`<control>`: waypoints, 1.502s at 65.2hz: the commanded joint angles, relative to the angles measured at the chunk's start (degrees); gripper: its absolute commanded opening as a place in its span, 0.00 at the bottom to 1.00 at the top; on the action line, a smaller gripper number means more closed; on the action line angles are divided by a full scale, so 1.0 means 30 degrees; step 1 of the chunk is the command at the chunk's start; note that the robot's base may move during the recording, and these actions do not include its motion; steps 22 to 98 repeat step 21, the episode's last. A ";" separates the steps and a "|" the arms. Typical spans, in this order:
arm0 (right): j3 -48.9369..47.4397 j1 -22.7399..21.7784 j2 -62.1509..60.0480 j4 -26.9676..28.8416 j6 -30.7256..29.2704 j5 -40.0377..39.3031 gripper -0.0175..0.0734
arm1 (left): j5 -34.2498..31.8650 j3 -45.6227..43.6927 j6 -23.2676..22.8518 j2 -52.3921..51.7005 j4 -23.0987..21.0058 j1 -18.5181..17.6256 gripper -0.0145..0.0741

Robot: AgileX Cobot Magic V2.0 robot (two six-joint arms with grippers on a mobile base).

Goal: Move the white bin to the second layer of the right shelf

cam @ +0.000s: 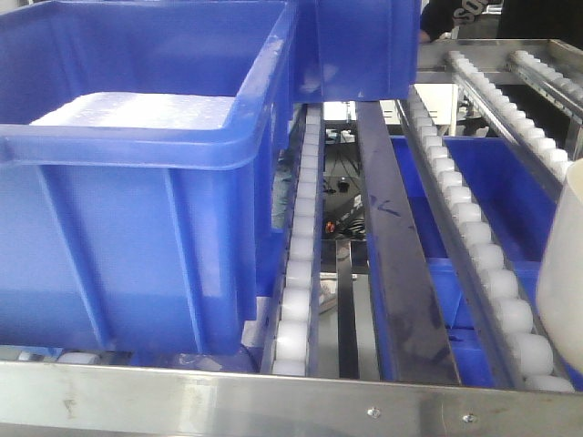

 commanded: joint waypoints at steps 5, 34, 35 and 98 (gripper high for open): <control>-0.0317 -0.0085 -0.0376 0.0026 -0.0031 -0.1628 0.25 | -0.1604 0.0702 -0.0050 -0.0267 -0.0115 -0.0079 0.26; -0.0317 -0.0085 -0.0376 0.0026 -0.0031 -0.1628 0.25 | -0.1604 0.0702 -0.0050 -0.0267 -0.0115 -0.0079 0.26; -0.0317 -0.0085 -0.0376 0.0026 -0.0031 -0.1628 0.25 | -0.1604 0.0702 -0.0050 -0.0267 -0.0115 -0.0079 0.26; -0.0317 -0.0085 -0.0376 0.0026 -0.0031 -0.1628 0.25 | -0.1604 0.0702 -0.0050 -0.0267 -0.0115 -0.0079 0.26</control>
